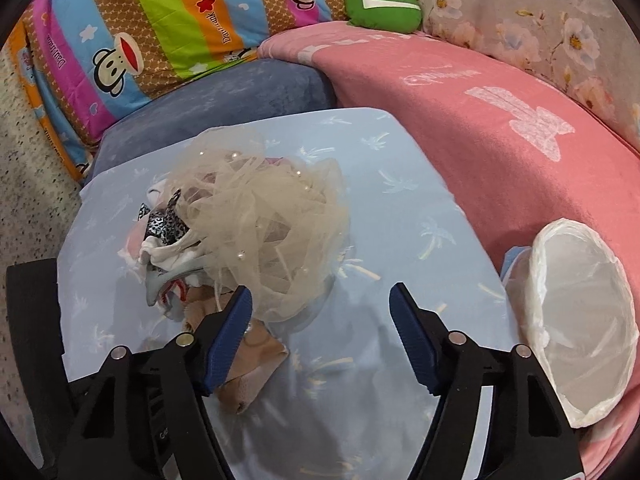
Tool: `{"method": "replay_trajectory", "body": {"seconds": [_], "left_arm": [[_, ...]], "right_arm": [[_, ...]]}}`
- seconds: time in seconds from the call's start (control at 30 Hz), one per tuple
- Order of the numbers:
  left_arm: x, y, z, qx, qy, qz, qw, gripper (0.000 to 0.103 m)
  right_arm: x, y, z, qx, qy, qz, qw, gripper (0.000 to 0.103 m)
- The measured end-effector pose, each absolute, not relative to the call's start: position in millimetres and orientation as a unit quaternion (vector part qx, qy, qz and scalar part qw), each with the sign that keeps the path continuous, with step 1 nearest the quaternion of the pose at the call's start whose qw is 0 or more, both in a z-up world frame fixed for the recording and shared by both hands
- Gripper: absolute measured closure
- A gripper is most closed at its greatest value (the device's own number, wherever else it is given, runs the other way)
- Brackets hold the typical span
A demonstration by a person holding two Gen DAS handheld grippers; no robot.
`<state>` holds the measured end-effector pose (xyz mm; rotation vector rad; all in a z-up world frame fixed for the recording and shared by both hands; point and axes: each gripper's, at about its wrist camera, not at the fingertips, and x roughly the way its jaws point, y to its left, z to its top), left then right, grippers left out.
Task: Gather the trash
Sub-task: 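Grasp the beige mesh tulle with the right gripper from the pile, then carry the beige tulle with the right gripper over the white bin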
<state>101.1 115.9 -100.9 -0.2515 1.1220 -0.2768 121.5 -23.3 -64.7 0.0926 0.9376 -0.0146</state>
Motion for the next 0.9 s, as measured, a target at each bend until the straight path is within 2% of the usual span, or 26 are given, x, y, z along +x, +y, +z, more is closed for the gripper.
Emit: {"method": "replay_trajectory", "body": {"seconds": [0.07, 0.17, 0.2, 0.23, 0.27, 0.33, 0.37, 0.5, 0.57, 0.83, 0.87, 0.9], "left_arm": [[96.9, 122.0, -99.4, -0.117, 0.526, -0.126, 0.833, 0.093], [92.2, 135.2, -99.2, -0.123, 0.527, -0.121, 0.832, 0.093], [91.6, 135.9, -99.0, -0.122, 0.526, -0.119, 0.833, 0.093], [90.7, 138.1, -98.0, -0.122, 0.525, -0.117, 0.834, 0.093], [89.4, 139.5, -97.2, -0.121, 0.523, -0.116, 0.836, 0.093], [87.1, 141.5, -96.0, -0.12, 0.524, -0.116, 0.835, 0.092], [86.3, 142.6, -96.0, -0.12, 0.525, -0.116, 0.834, 0.087], [88.4, 134.9, -95.4, -0.126, 0.526, -0.111, 0.834, 0.05], [89.3, 126.5, -95.6, -0.128, 0.525, -0.113, 0.834, 0.045], [88.5, 93.3, -111.2, -0.083, 0.528, -0.12, 0.836, 0.044], [87.1, 91.1, -111.5, -0.075, 0.524, -0.118, 0.84, 0.047], [86.1, 88.5, -111.6, -0.068, 0.522, -0.121, 0.842, 0.059]], "right_arm": [[127.0, -16.3, -69.1, 0.047, 0.454, 0.004, 0.89, 0.043], [136.1, -6.5, -78.6, 0.045, 0.462, 0.019, 0.885, 0.059], [139.0, -4.0, -82.4, 0.043, 0.468, 0.022, 0.883, 0.074], [141.3, -3.0, -85.2, 0.041, 0.472, 0.023, 0.88, 0.093], [141.8, -3.2, -87.3, 0.042, 0.476, 0.021, 0.878, 0.101], [137.3, -9.1, -83.8, 0.055, 0.47, 0.015, 0.881, 0.101], [133.1, -12.8, -79.7, 0.06, 0.463, 0.01, 0.884, 0.101], [114.8, -31.9, -59.9, 0.064, 0.437, -0.017, 0.897, 0.102], [105.0, -44.4, -49.7, 0.073, 0.426, -0.029, 0.901, 0.102], [69.7, -83.8, -19.5, 0.106, 0.402, -0.05, 0.908, 0.102], [65.9, -86.4, -16.5, 0.108, 0.399, -0.051, 0.909, 0.102], [62.4, -88.6, -13.3, 0.108, 0.396, -0.052, 0.91, 0.102]]}}
